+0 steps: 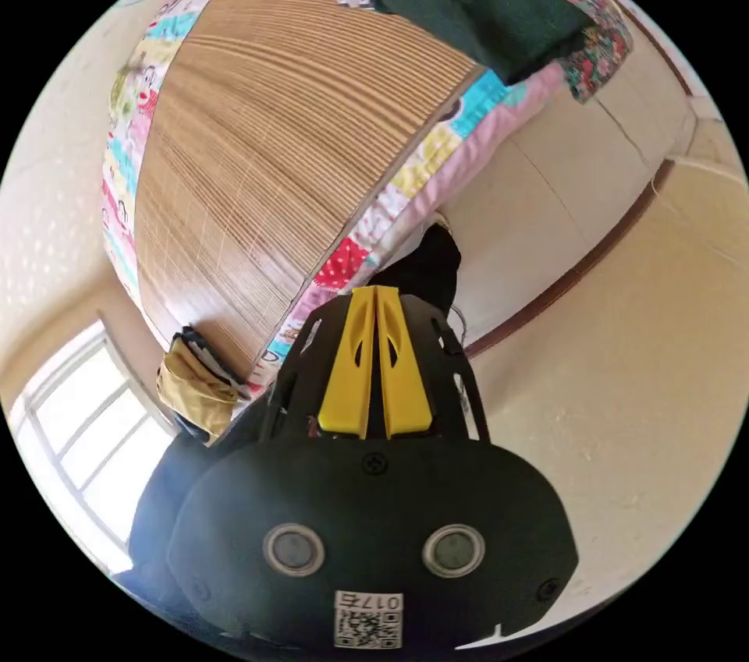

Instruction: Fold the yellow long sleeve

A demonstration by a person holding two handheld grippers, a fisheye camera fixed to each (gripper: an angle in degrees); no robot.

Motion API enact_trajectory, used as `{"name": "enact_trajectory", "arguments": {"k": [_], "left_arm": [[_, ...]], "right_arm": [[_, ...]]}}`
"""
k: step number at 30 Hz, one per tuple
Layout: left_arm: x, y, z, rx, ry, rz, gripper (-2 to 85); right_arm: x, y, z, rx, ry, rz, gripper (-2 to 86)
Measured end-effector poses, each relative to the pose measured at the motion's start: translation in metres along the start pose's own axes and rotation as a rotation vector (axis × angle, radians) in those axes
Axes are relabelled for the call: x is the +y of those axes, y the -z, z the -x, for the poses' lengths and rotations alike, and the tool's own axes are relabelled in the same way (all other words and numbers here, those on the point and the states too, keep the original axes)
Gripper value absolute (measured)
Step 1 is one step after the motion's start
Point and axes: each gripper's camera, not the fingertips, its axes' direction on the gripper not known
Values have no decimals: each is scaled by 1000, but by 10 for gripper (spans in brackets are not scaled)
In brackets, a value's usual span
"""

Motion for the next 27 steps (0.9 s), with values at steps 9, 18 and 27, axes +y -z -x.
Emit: {"name": "enact_trajectory", "arguments": {"k": [9, 18, 27], "left_arm": [[-130, -25, -15, 69, -207, 158, 112], [-194, -123, -108, -85, -562, 332, 124], [-208, -205, -65, -95, -418, 570, 38]], "right_arm": [[172, 116, 324, 35, 631, -717, 3], [366, 231, 293, 96, 482, -1153, 3], [424, 229, 296, 123, 486, -1321, 3]]}}
